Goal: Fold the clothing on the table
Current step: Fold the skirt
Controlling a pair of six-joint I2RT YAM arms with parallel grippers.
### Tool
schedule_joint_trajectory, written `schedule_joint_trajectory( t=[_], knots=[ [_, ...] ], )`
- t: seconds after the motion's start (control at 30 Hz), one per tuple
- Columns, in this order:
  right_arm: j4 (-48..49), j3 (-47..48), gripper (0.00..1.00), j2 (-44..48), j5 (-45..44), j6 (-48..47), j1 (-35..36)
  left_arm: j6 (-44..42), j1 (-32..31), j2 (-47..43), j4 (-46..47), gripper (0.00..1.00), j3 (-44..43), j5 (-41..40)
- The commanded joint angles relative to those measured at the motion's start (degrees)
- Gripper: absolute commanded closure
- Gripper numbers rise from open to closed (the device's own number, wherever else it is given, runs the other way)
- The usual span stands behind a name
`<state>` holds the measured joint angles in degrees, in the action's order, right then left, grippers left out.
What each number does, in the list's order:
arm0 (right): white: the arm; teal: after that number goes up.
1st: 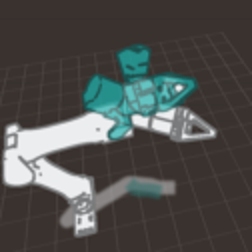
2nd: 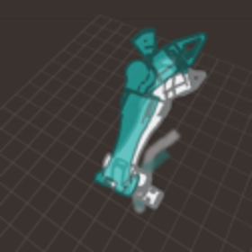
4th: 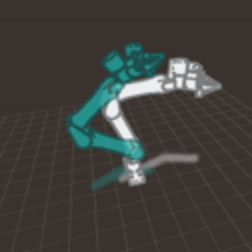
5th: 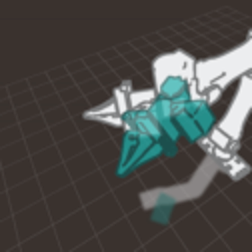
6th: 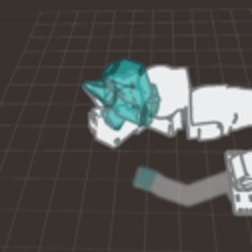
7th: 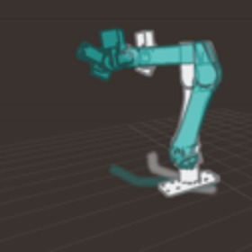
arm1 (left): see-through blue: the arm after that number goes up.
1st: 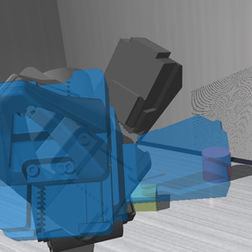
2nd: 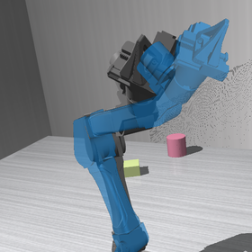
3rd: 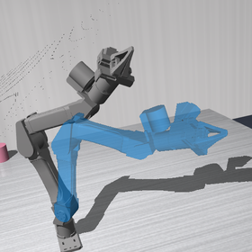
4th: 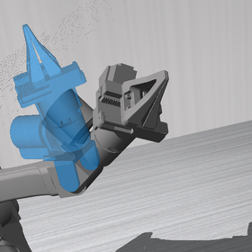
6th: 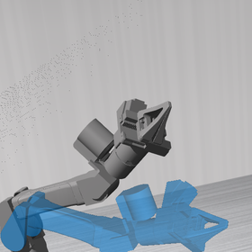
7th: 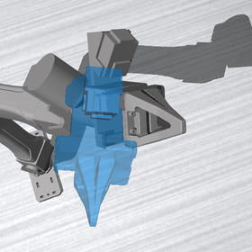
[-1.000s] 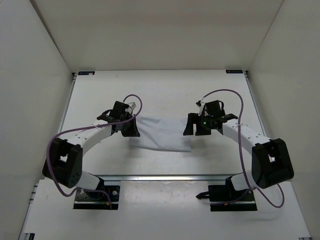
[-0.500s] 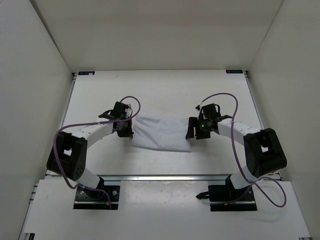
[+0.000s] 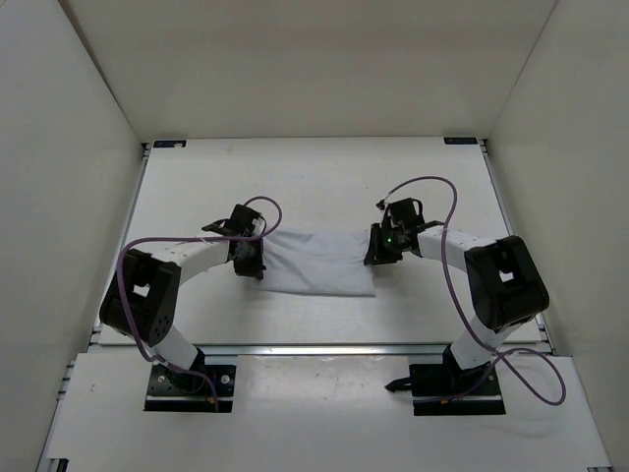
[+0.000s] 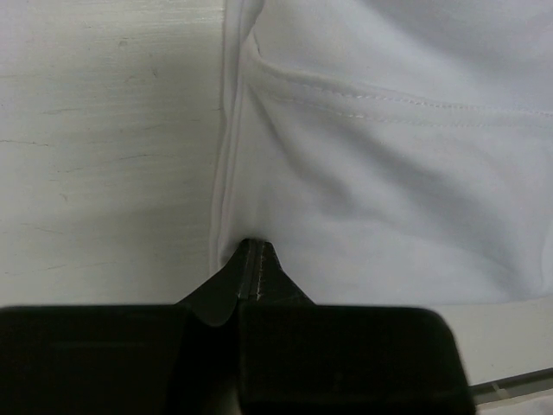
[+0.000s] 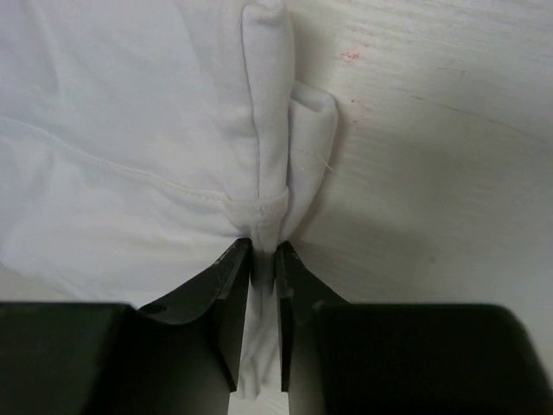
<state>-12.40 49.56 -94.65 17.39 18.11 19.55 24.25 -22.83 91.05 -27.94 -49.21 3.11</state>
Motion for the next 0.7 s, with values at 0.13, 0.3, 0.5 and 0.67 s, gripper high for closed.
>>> schedule_joint_trajectory(
  t=[0.13,0.3,0.5,0.67],
  knots=[
    [-0.78,2.82,1.00,-4.66,-3.06,0.00,-0.03,1.23,-1.86,1.50,-1.85,1.00,-0.36,-0.21],
    [-4.98,6.42,1.00,-0.55,-5.61,-3.33,-3.02,3.60,-4.68,2.82,-0.01,1.00,-1.06,0.40],
    [-12.28,16.96,1.00,2.28,-2.62,-7.99,-7.42,8.09,-9.33,5.45,5.61,1.00,-1.85,4.26],
    [-16.60,27.15,0.99,0.26,0.44,-8.18,-2.61,8.79,-12.32,9.85,7.55,1.00,-7.20,6.82]
  ],
)
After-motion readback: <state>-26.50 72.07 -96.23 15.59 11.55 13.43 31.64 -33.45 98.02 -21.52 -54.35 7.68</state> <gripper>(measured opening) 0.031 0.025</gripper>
